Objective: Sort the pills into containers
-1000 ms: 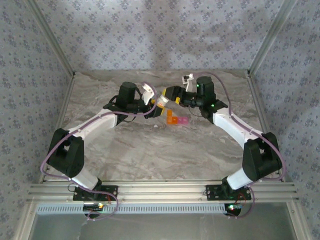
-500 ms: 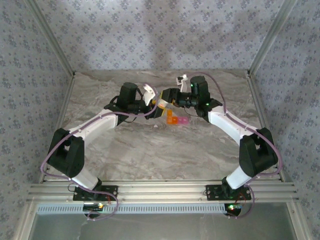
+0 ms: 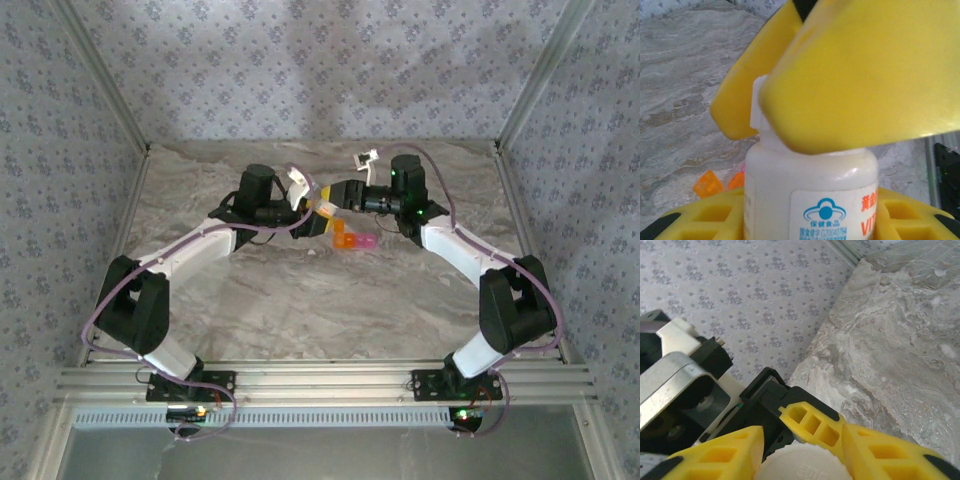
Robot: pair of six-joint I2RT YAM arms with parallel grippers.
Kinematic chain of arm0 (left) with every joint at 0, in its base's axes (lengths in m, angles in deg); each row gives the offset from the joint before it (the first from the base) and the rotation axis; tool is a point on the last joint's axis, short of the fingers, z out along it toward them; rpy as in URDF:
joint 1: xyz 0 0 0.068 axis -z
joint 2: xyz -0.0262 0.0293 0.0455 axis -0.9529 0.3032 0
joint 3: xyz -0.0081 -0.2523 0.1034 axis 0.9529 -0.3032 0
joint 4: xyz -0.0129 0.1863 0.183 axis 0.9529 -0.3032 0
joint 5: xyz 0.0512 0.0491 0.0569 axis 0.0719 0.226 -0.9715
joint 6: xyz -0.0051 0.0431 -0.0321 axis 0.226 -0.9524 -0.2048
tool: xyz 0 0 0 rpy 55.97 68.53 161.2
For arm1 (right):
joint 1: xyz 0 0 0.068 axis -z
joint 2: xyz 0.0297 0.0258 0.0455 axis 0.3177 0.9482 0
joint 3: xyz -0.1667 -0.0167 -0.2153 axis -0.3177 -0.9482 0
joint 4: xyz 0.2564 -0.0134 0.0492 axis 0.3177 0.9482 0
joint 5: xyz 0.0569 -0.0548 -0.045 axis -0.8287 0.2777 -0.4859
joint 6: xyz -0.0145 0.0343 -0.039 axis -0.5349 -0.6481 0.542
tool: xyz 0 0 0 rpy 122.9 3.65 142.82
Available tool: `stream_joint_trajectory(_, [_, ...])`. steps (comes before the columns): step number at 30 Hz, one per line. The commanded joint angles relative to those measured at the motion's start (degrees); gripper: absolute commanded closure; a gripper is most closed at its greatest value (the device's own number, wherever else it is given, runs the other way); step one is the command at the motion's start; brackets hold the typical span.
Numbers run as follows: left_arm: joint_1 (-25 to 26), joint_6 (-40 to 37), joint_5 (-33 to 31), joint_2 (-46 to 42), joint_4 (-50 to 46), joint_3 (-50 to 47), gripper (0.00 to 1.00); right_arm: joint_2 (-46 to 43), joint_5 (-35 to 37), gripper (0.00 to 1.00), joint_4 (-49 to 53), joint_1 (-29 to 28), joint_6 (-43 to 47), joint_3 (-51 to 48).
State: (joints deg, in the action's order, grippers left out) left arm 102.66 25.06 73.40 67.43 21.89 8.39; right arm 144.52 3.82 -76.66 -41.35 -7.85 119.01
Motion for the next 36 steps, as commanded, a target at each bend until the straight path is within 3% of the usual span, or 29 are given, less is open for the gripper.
stream_joint_trajectory(1, [-1.8, 2.0, 4.1, -0.6, 5.2, 1.5, 1.00, -0.7, -1.3, 0.42, 0.3, 1.8, 2.3, -1.7])
stream_joint_trajectory(5, [-1.8, 1.6, 3.8, -0.6, 4.8, 1.4, 1.00, -1.4, -0.5, 0.30, 1.4, 2.7, 2.3, -2.0])
stream_joint_trajectory(12, [-1.8, -0.7, 1.4, -0.3, 2.5, 1.8, 1.00, -5.3, -2.0, 0.19, 1.3, 3.1, 1.0, -4.0])
stream_joint_trajectory(16, [-1.7, -2.8, -0.2, -0.1, 0.5, 2.2, 1.00, -7.8, -0.4, 0.18, 1.9, 3.4, -0.7, -4.9])
stream_joint_trajectory(27, [0.2, -8.2, -4.9, 0.9, -4.7, 3.9, 1.00, -4.6, 12.7, 0.19, 15.7, 1.4, -6.1, 3.4])
stream_joint_trajectory(36, [0.9, -9.0, -5.2, 1.6, -6.0, 4.8, 1.00, -2.2, 12.6, 0.21, 15.3, -0.3, -7.4, 5.5])
